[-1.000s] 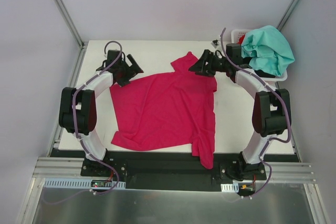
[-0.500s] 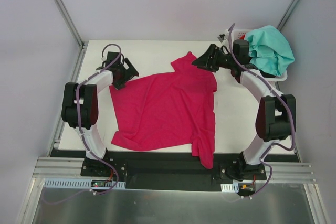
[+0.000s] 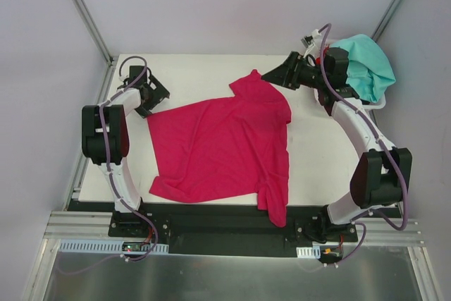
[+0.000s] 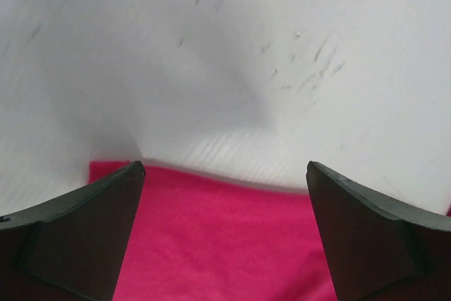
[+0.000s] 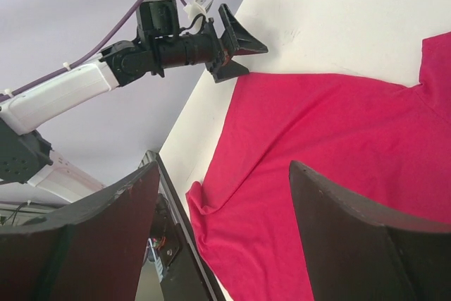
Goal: Fold and stack the t-shirts
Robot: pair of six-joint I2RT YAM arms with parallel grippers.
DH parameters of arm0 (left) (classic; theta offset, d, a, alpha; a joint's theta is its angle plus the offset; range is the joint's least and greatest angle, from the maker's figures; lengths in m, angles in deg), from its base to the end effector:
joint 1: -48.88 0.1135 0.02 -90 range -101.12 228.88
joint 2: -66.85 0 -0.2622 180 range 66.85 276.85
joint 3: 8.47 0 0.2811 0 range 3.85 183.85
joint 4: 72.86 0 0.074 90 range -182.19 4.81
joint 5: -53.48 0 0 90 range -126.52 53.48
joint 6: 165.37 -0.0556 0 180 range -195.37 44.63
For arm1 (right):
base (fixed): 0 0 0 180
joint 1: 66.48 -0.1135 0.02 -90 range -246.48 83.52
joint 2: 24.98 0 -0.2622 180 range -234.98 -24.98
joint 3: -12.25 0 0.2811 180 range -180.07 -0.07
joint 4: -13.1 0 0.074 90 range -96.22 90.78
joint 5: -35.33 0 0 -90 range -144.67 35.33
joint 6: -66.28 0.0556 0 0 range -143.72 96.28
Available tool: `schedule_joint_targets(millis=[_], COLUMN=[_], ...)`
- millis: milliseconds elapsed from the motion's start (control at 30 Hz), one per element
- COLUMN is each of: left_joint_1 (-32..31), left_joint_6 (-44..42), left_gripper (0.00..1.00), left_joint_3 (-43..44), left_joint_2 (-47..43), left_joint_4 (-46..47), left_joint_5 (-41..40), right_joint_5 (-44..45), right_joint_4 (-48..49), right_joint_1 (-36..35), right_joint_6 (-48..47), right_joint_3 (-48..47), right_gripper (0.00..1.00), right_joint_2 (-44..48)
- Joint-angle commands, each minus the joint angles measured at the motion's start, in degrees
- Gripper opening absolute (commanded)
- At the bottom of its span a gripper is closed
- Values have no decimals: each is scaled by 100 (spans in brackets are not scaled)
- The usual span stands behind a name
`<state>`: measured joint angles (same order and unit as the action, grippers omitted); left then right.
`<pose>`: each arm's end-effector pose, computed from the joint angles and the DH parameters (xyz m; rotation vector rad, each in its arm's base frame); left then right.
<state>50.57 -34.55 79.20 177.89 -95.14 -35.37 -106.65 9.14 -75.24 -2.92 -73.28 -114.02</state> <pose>0.4626 0.0125 0.1540 -0.8593 2.2363 -0.3496 0.3921 0.1047 0.3444 -0.5262 1.7063 1.1414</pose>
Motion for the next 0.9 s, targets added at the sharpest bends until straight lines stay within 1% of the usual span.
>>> schedule_joint_targets(millis=[0,200,300,367,467,567,633,700,800,867], left_joint_1=[147,165,200,174,156,165,156,138,68,42], left_joint_6=[-171,-206,-162,-136,-311,-268,-75,49,119,146], left_gripper=[99,99,99,99,99,99,99,99,99,99], left_joint_3=[445,937,1236,1219,1271,1394,1229,746,218,-72], left_joint_2=[259,698,796,647,261,-100,-451,-845,-1110,-1120], left_joint_4=[-103,-129,-287,-314,-349,-760,-894,-885,-894,-885], left_joint_5=[-185,-168,-124,-124,-141,-124,26,61,70,35], right_joint_5=[-198,-250,-285,-294,-286,-180,-189,-172,-189,-180], right_joint_4=[263,263,245,236,245,280,359,359,307,245], right_joint_1=[40,75,76,67,75,49,14,-47,-74,-74], right_joint_6=[65,100,39,-23,-23,3,109,100,109,47], right_joint_3=[44,87,105,114,167,263,324,342,395,448], right_gripper=[78,78,78,78,78,78,78,78,78,78], right_joint_2=[369,554,615,615,589,545,571,633,756,843])
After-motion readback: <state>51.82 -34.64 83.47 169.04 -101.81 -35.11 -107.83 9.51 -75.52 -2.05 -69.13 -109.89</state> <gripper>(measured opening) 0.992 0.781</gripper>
